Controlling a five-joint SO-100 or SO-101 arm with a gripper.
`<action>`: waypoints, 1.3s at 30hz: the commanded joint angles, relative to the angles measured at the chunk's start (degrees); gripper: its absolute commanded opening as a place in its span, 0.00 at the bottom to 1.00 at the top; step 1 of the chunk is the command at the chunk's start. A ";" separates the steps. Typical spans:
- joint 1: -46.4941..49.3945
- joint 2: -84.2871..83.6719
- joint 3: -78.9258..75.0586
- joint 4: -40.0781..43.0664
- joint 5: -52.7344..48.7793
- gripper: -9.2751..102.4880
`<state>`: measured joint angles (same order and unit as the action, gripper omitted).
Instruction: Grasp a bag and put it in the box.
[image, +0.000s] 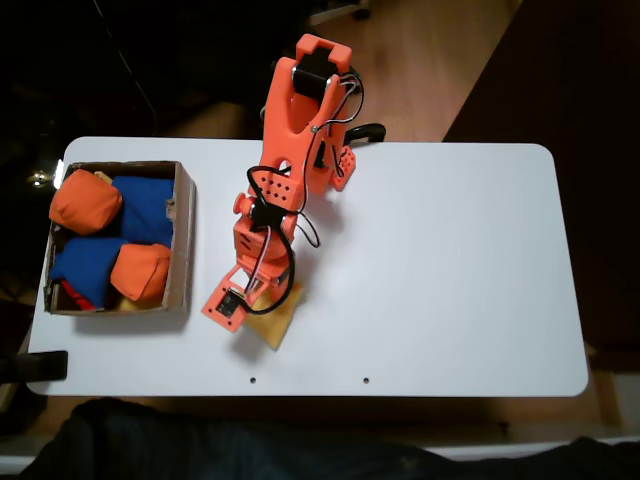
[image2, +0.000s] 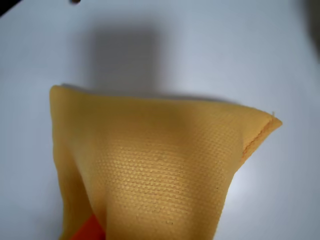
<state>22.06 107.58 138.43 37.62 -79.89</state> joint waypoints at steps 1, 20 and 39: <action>0.62 1.93 0.44 -1.76 2.46 0.14; -1.23 12.39 2.29 -3.34 17.23 0.08; -0.88 22.15 0.26 -1.93 34.28 0.08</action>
<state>20.65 125.24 141.42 35.77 -48.25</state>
